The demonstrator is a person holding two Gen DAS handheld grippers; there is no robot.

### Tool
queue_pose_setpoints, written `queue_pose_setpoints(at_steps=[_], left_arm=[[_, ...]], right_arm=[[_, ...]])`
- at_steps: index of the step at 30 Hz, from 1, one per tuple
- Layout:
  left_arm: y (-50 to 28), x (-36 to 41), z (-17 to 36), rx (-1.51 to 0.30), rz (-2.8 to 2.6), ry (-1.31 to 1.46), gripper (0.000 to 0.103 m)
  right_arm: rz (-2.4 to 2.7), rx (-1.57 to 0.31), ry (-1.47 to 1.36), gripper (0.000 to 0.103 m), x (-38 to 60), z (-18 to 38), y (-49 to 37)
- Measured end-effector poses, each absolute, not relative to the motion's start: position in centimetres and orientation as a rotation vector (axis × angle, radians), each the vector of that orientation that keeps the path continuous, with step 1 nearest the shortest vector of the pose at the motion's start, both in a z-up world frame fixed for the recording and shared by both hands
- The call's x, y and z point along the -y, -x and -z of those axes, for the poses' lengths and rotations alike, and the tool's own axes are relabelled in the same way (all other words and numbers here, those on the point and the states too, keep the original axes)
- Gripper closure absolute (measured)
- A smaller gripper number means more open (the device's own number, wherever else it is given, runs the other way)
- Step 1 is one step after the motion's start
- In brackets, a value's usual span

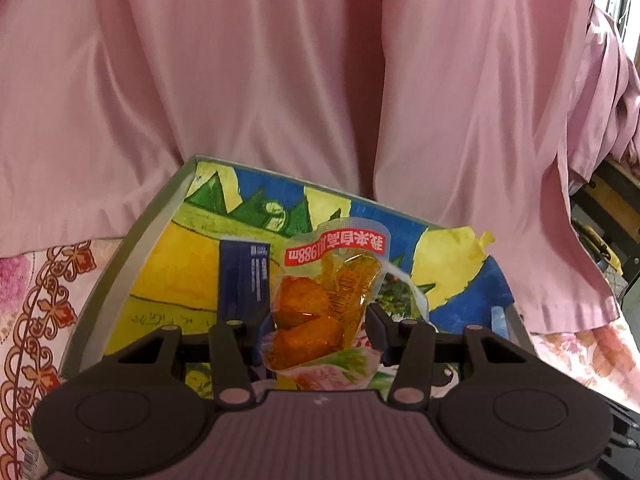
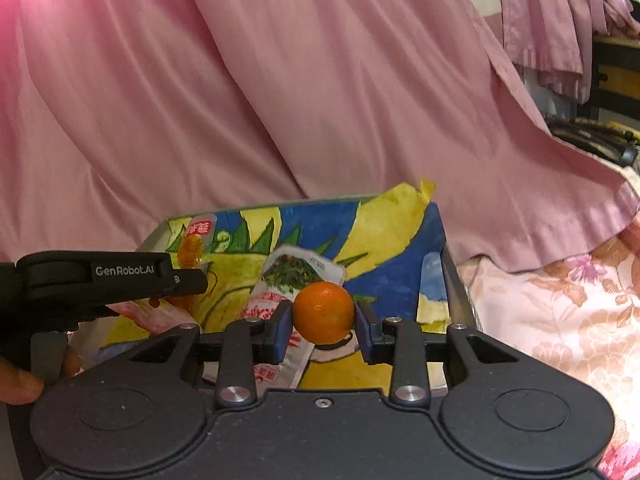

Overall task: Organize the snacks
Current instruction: 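Lower the mandarin and orange snack bag into the tray and open both tools, then lift both tools up out of the tray and back over the loose snacks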

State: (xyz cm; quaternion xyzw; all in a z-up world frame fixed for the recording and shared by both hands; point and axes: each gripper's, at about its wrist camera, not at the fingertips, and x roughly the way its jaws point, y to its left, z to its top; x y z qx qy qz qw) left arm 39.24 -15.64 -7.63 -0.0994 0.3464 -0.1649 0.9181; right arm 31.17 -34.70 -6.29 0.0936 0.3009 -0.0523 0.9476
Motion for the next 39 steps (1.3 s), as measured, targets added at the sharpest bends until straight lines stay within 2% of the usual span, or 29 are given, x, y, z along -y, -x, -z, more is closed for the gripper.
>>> queue_pose_setpoints(at_steps=[17,28,30,32,39], left_arm=[[-38.7,16.3,8.9,-0.737,0.322,0.195,0.048],[-38.8,16.1,8.9,-0.780,0.302,0.172,0.040],[-38.7,16.0,8.4,-0.778,0.301,0.170,0.027],[-38.3,15.9,7.9,-0.759,0.295,0.171,0.018],[-37.1,14.5,4.9,-0.699,0.297,0.218,0.009]], right_arm=[[0.097,-0.687,-0.183,0.067,34.6,8.0,-31.6],[0.107,-0.699,-0.201,0.065,34.9,8.3,-31.6],[0.111,-0.697,-0.195,0.062,34.8,8.3,-31.5],[0.115,-0.686,-0.193,0.056,34.7,8.1,-31.4],[0.130,-0.609,-0.194,0.032,34.8,5.8,-30.3]])
